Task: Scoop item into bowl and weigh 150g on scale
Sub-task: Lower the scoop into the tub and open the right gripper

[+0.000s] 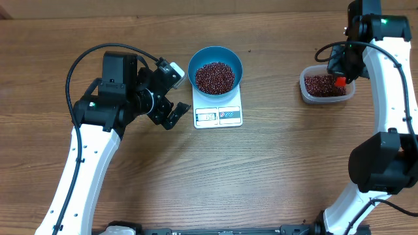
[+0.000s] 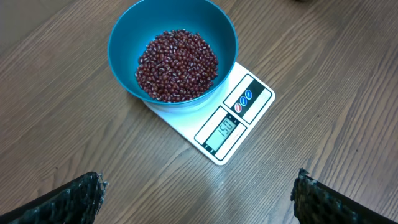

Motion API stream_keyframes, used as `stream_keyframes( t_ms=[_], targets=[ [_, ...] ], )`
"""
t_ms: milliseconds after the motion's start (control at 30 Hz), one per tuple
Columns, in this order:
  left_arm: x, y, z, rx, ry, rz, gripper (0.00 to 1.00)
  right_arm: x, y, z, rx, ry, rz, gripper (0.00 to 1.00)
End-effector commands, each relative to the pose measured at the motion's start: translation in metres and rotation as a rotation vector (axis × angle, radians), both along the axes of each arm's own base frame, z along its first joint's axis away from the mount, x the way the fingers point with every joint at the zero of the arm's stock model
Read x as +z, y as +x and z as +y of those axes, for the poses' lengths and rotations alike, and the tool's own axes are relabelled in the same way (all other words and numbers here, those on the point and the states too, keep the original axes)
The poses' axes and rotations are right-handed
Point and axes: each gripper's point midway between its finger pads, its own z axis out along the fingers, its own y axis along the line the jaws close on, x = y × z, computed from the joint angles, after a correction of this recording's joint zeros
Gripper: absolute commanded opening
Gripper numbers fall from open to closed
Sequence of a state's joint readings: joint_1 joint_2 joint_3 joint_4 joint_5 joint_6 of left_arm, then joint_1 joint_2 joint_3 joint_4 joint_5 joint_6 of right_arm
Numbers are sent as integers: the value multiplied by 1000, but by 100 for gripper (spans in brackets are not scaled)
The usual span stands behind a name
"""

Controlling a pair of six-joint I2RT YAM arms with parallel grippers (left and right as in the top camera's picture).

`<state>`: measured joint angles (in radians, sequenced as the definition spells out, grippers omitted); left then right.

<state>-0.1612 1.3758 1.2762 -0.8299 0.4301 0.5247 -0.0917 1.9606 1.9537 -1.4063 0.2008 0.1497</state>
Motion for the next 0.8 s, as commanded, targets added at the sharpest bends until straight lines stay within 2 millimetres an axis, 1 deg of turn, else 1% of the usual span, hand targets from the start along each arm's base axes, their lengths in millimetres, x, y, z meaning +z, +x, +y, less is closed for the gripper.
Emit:
stream_keyframes(
  t_ms=[0,67,133,233,300,400,533,667,767],
  targets=[
    [7,4,0,-7,-1,-24,99,9,-3,-6,-23,-29,-24,4],
    [7,4,0,-7,-1,-24,100,9,-3,-4,-20,-15,-25,4],
    [7,4,0,-7,-1,-24,100,7,-1,5,-10,37,-30,4],
    [7,4,0,-7,-2,-24,100,5,0,23,7,174,-41,4],
    [7,4,0,-7,-2,-24,100,2,-1,26,-1,238,-39,4],
    [7,4,0,-7,-1,-24,100,-4,-4,23,-31,340,-40,4],
    [7,4,0,-7,-2,-24,99,-12,1,17,-84,540,-93,4],
    [7,4,0,-7,-1,-24,99,-16,6,2,-134,677,-165,4],
    [7,4,0,-7,-2,-24,100,-19,4,-10,-179,734,-187,4]
  ],
)
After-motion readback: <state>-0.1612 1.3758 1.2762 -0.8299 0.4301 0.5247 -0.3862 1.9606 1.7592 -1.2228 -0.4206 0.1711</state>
